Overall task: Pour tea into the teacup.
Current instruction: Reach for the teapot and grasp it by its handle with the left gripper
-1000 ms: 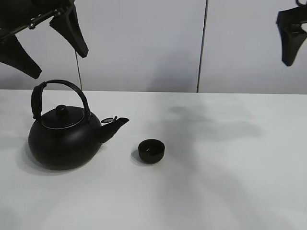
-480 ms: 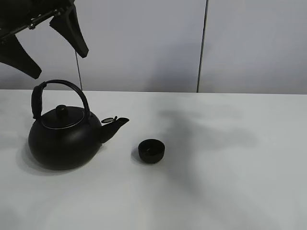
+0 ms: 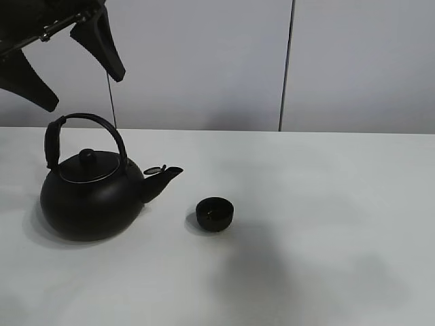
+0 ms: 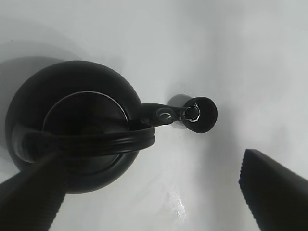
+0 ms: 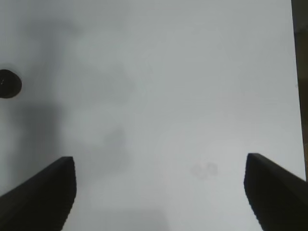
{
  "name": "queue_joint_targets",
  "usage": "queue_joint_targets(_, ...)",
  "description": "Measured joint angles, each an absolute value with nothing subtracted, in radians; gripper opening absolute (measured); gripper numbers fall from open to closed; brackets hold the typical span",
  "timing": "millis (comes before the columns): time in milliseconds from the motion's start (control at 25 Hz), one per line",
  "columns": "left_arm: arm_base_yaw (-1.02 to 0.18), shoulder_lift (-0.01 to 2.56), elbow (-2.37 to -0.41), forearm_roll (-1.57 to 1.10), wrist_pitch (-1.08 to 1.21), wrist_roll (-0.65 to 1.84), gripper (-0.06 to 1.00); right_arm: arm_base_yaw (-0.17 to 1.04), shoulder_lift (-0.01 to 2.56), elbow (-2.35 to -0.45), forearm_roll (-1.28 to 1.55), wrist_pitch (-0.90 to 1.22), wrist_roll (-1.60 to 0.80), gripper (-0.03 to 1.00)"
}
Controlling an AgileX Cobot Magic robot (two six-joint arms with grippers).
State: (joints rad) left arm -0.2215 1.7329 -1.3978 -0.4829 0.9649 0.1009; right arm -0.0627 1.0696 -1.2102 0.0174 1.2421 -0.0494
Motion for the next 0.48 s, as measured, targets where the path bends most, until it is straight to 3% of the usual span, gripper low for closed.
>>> queue_joint_targets(480,-0.222,1.733,-1.398,-0.483,0.965,0.101,0.7,-0.063,0.375,-0.732,0.016,1.105,-0.049,0.65)
